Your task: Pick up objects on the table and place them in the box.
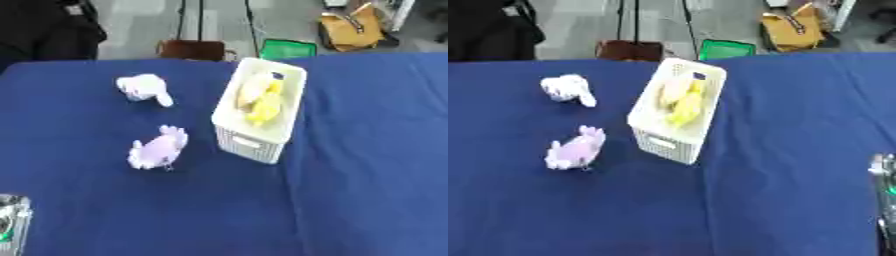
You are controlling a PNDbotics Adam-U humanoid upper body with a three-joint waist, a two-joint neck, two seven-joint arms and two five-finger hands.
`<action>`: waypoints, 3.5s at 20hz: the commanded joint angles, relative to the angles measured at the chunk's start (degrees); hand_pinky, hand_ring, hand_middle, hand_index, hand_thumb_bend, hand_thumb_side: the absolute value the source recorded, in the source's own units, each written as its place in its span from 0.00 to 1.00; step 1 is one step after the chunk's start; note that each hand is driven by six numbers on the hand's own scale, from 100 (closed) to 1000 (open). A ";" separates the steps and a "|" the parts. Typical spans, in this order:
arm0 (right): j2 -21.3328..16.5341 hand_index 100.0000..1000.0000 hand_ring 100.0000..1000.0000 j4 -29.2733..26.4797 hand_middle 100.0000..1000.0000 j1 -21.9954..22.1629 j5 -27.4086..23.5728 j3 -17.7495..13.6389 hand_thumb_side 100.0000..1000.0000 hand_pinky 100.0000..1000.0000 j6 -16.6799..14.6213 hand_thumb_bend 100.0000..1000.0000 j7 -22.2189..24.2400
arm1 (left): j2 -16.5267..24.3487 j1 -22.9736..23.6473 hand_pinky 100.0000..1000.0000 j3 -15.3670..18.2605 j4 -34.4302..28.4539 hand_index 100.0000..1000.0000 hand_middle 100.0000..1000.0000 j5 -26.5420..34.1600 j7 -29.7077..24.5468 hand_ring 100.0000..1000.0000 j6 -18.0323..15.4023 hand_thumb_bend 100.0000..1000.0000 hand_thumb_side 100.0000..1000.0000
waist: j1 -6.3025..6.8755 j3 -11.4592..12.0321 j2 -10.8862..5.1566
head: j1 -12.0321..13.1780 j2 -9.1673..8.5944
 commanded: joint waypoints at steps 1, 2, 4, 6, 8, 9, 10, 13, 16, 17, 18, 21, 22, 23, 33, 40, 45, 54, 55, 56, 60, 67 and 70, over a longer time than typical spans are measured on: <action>-0.54 0.72 0.74 -0.93 0.62 -0.32 -0.03 -0.36 0.95 0.80 -0.07 0.00 0.33 | 0.92 -0.28 0.70 0.41 -1.13 0.84 0.74 -0.17 5.37 0.71 -5.09 0.00 0.79 | -0.08 -0.13 -1.25 | 0.22 -0.37; -0.53 0.72 0.74 -0.93 0.63 -0.32 -0.04 -0.38 0.95 0.79 -0.10 0.00 0.32 | 0.90 -0.30 0.70 0.42 -1.13 0.84 0.74 -0.19 5.38 0.71 -5.10 0.00 0.78 | -0.09 -0.16 -1.26 | 0.21 -0.39; -0.51 0.72 0.74 -0.93 0.63 -0.31 -0.07 -0.40 0.95 0.79 -0.12 0.00 0.28 | 0.86 -0.32 0.70 0.42 -1.13 0.83 0.74 -0.22 5.41 0.71 -5.11 0.00 0.78 | -0.09 -0.23 -1.25 | 0.18 -0.43; -0.48 0.72 0.74 -0.93 0.63 -0.28 -0.09 -0.41 0.95 0.79 -0.14 0.00 0.22 | 0.82 -0.35 0.70 0.43 -1.13 0.83 0.74 -0.23 5.42 0.71 -5.11 0.00 0.78 | -0.07 -0.29 -1.23 | 0.14 -0.45; -0.46 0.72 0.74 -0.93 0.63 -0.26 -0.11 -0.42 0.95 0.79 -0.17 0.00 0.15 | 0.79 -0.38 0.70 0.43 -1.13 0.83 0.74 -0.24 5.44 0.71 -5.12 0.00 0.79 | -0.07 -0.34 -1.21 | 0.06 -0.51; -0.44 0.72 0.74 -0.93 0.63 -0.27 -0.12 -0.42 0.95 0.79 -0.20 0.00 0.10 | 0.80 -0.41 0.70 0.43 -1.13 0.83 0.74 -0.26 5.41 0.71 -5.09 0.00 0.79 | -0.07 -0.38 -1.22 | 0.02 -0.52; -0.43 0.72 0.74 -0.93 0.63 -0.28 -0.14 -0.42 0.95 0.79 -0.22 0.00 0.07 | 0.84 -0.44 0.70 0.43 -1.13 0.83 0.74 -0.28 5.37 0.71 -5.04 0.00 0.79 | -0.08 -0.40 -1.22 | 0.01 -0.53; -0.47 0.72 0.74 -0.93 0.63 -0.26 -0.17 -0.38 0.95 0.79 -0.27 0.00 0.04 | 2.12 -0.27 0.70 0.46 -1.13 0.85 0.76 -1.00 4.53 0.74 -4.18 0.00 0.80 | 0.03 -0.31 -1.26 | -0.11 -0.41; -0.49 0.72 0.74 -0.93 0.63 -0.04 -0.24 -0.30 0.95 0.79 -0.27 0.00 0.08 | 5.42 0.36 0.71 0.61 -1.12 0.89 0.80 -2.84 2.39 0.79 -2.03 0.00 0.75 | 0.32 -0.09 -1.36 | -0.19 -0.24; -0.54 0.72 0.74 -0.93 0.63 0.02 -0.25 -0.27 0.95 0.79 -0.29 0.00 0.11 | 6.69 0.53 0.71 0.57 -1.08 0.89 0.80 -3.61 1.59 0.79 -1.24 0.00 0.75 | 0.45 -0.04 -1.40 | -0.25 -0.17; -0.51 0.72 0.74 -0.93 0.63 0.05 -0.29 -0.25 0.95 0.79 -0.30 0.00 0.12 | 7.99 0.56 0.71 0.67 -1.04 0.89 0.80 -4.38 0.79 0.79 -0.44 0.00 0.75 | 0.44 -0.06 -1.42 | -0.22 -0.14; -0.46 0.72 0.74 -0.93 0.63 0.26 -0.40 -0.17 0.94 0.80 -0.30 0.00 0.19 | 14.04 -0.37 0.73 0.74 -1.11 0.92 0.83 -6.43 -4.67 0.81 6.61 0.00 0.72 | 0.65 -0.15 -1.60 | 0.03 0.15; -0.46 0.72 0.74 -0.93 0.63 0.37 -0.46 -0.12 0.94 0.79 -0.30 0.00 0.23 | 16.47 -1.20 0.74 0.42 -1.12 0.92 0.84 -7.49 -7.31 0.83 10.69 0.00 0.72 | 0.76 -0.18 -1.68 | 0.12 0.26; -0.45 0.72 0.74 -0.93 0.63 0.47 -0.51 -0.07 0.94 0.79 -0.29 0.00 0.28 | 18.76 -1.82 0.74 -0.08 -1.13 0.92 0.84 -8.62 -9.67 0.83 13.95 0.01 0.73 | 0.87 -0.18 -1.73 | 0.19 0.36; -0.44 0.72 0.74 -0.93 0.62 0.86 -0.83 0.22 0.94 0.80 -0.39 0.00 0.65 | 31.04 -4.60 0.83 -4.64 -0.91 0.97 0.91 -11.53 -33.03 0.90 30.85 0.00 0.81 | 1.23 -0.20 -2.09 | 0.86 0.53; -0.39 0.72 0.74 -0.93 0.62 1.07 -1.16 0.57 0.94 0.80 -0.44 0.00 1.13 | 38.50 -6.98 0.84 -8.84 -0.13 0.96 0.89 -13.38 -44.74 0.88 34.90 0.00 0.87 | 1.43 -0.52 -2.22 | 1.53 0.29; -0.35 0.72 0.74 -0.93 0.62 1.15 -1.39 0.83 0.94 0.80 -0.56 0.00 1.48 | 41.32 -9.48 0.87 -12.05 2.71 0.99 0.93 -15.95 -57.73 0.92 32.58 0.18 0.90 | 1.63 -0.69 -2.43 | 1.72 0.69; -0.40 0.72 0.74 -0.93 0.62 1.48 -1.72 1.14 0.94 0.80 -0.80 0.00 1.89 | 42.96 -14.19 0.88 -14.55 6.66 1.00 0.94 -13.47 -76.06 0.93 34.48 0.46 0.92 | 2.05 -0.67 -2.78 | 1.86 1.74; -0.41 0.72 0.74 -0.93 0.62 1.48 -1.76 1.17 0.94 0.80 -0.82 0.00 1.92 | 42.98 -14.33 0.87 -14.72 6.83 1.00 0.93 -13.57 -76.76 0.91 34.83 0.62 0.90 | 2.08 -0.77 -2.78 | 1.91 1.75; -0.39 0.72 0.74 -0.93 0.62 1.44 -1.84 1.28 0.94 0.80 -0.86 0.00 1.98 | 42.97 -14.59 0.87 -15.48 7.61 1.00 0.93 -14.05 -77.54 0.91 35.39 0.63 0.89 | 2.13 -1.02 -2.80 | 2.05 1.80; -0.35 0.72 0.74 -0.93 0.62 1.47 -2.08 1.44 0.94 0.80 -0.98 0.00 2.18 | 41.80 -16.69 0.87 -17.63 10.26 1.00 0.93 -16.69 -80.83 0.91 35.75 0.61 0.88 | 2.18 -1.24 -2.88 | 2.13 1.91; -0.07 0.72 0.75 -0.93 0.62 1.51 -2.47 1.66 0.93 0.80 -1.03 0.00 2.46 | 39.31 -19.88 0.87 -19.83 15.17 1.00 0.93 -16.89 -86.93 0.92 35.79 0.42 0.78 | 2.08 -1.56 -2.95 | 2.51 1.84; 0.03 0.72 0.75 -0.93 0.62 1.53 -2.61 1.70 0.93 0.80 -1.04 0.00 2.49 | 38.22 -20.71 0.87 -20.53 16.52 1.00 0.93 -17.05 -88.59 0.92 35.74 0.42 0.78 | 2.04 -1.63 -2.96 | 2.63 1.77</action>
